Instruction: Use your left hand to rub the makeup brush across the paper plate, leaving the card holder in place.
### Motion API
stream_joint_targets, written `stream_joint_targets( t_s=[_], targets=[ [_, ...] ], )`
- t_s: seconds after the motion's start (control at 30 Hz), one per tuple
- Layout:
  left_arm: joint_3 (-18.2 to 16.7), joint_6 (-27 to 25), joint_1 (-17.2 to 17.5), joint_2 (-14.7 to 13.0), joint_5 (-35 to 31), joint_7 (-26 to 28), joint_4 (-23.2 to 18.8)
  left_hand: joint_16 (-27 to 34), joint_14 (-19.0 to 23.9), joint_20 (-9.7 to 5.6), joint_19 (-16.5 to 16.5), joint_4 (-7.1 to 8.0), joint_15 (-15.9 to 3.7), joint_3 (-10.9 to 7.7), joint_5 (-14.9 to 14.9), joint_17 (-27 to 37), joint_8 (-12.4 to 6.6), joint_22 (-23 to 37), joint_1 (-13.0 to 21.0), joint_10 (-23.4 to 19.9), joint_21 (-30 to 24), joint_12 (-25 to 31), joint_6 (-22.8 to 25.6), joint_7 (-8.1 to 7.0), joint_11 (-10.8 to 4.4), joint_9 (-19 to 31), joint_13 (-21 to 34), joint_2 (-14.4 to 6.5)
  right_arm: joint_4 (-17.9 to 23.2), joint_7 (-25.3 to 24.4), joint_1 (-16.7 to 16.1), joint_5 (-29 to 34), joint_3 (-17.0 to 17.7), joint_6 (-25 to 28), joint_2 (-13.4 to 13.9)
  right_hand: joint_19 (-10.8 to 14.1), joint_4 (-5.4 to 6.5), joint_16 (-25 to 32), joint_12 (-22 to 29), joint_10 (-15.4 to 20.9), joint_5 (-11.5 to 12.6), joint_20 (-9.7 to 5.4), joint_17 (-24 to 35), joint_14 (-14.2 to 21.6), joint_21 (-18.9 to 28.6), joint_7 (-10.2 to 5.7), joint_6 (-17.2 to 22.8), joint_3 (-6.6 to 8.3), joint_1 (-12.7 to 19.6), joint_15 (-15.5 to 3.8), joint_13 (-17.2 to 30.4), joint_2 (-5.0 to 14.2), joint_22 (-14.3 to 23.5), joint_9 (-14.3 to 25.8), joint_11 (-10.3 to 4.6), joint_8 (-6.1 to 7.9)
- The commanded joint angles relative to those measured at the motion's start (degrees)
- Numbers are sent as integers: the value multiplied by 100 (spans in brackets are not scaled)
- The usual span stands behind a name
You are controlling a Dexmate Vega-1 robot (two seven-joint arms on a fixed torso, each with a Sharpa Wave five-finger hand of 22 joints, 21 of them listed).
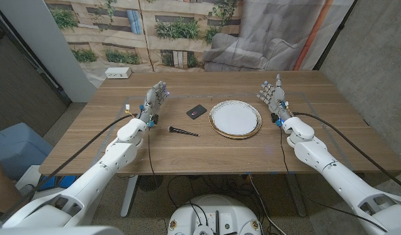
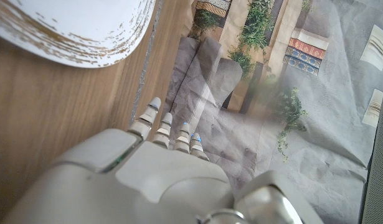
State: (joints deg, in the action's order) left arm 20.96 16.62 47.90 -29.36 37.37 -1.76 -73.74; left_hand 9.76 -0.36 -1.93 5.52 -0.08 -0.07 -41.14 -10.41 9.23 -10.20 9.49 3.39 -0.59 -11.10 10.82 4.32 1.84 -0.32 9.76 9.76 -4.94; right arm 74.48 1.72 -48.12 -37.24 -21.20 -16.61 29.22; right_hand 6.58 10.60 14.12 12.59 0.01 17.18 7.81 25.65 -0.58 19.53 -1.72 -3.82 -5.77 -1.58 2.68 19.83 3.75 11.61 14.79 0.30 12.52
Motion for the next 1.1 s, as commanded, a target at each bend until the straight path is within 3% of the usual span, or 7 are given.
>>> stream_joint_targets(
  t_s=[0.03,0.53,0.83,1.1],
  targets=[
    [-70,-7,105,-46,4,142,-144,37,1,-12,60,-38,-11,-34,-38,15,-27,29,39,-72,-31,35,51,-1,-51,15,26,-395,-10,3,1,2,-2,-8,-3,7,25,19,35,-54,33,39,16,-7,32,6,-45,-3,34,52,28,568,28,11,4,28],
    [-179,-195,709,-667,-345,502,-1161,39,51,-20,121,-174,-21,-38,-15,14,-39,25,108,-138,-34,45,107,-43,-119,15,25,-370,-16,7,2,2,-1,-12,-4,6,25,20,39,-45,33,39,16,-6,31,6,-47,-3,34,49,28,567,28,11,7,27],
    [-264,30,1011,-936,-688,632,-1531,17,16,-46,135,-376,-150,-73,13,15,-70,18,235,-219,-9,50,259,-131,-155,11,25,-364,-17,8,2,2,-2,-13,-4,6,25,20,36,-51,32,43,16,-4,31,10,-45,-3,34,48,27,567,28,11,4,28],
    [-375,-141,1231,-1360,-997,721,-1968,23,27,-86,129,-563,-180,-117,28,18,-81,12,366,-280,14,53,361,-167,-211,8,25,-362,-17,8,2,2,-1,-14,-4,6,25,20,36,-51,32,40,16,-4,31,5,-48,-3,34,43,27,567,28,11,13,26]
  ],
)
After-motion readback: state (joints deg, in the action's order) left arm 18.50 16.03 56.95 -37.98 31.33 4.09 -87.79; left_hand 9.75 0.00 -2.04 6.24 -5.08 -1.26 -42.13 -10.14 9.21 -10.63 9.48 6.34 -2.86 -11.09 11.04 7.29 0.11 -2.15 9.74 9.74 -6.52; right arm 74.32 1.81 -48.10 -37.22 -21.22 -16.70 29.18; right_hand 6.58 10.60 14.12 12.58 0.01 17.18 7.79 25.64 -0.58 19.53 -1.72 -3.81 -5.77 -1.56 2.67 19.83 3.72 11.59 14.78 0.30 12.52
